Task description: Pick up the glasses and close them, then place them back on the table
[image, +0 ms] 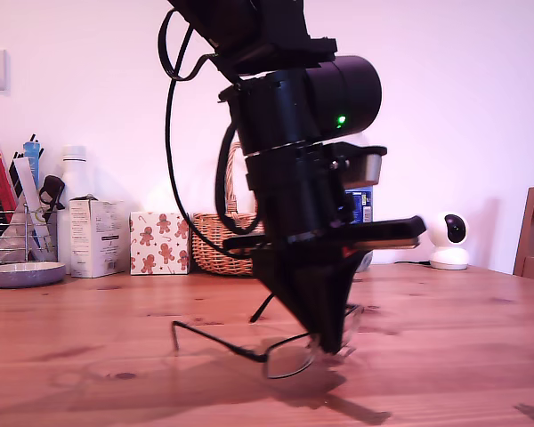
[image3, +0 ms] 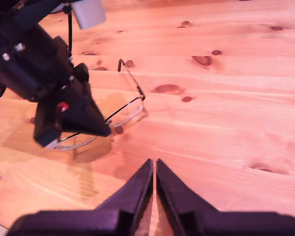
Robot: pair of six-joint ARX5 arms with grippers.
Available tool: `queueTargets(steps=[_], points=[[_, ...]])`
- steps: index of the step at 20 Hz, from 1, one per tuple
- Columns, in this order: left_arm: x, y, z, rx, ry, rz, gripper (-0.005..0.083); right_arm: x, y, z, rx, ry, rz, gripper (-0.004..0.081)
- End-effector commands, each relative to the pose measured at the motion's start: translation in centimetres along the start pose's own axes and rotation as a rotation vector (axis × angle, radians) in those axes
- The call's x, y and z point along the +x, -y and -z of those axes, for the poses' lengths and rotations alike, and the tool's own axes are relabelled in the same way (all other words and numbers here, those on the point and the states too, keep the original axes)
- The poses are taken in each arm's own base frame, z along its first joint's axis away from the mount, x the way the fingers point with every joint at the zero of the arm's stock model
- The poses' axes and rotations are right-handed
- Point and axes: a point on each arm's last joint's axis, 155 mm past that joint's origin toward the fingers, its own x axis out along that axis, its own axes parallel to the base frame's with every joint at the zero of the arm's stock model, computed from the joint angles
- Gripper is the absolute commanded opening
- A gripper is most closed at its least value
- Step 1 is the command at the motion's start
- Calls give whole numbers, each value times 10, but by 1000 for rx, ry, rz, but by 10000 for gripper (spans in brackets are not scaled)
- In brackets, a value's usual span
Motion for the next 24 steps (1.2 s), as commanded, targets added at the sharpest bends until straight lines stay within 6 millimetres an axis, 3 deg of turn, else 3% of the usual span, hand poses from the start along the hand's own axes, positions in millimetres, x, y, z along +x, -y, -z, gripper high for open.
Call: queueTargets(steps=[1, 6, 12, 18, 24], points=[[6, 0, 4, 26, -31, -2, -2, 1, 0, 3, -4, -7, -1, -12], [-7, 0, 5, 65, -27, 0, -3, 1, 0, 3, -5, -6, -1, -12], [-37, 8, -5, 87, 37, 35, -21, 1, 0, 3, -5, -6, 0, -12], [-69, 32, -11, 73, 79, 221, -21, 1, 0, 3, -27, -6, 1, -12], [-113, 42, -16, 36, 125, 467, -21, 1, 0, 3, -50, -5, 0, -12]])
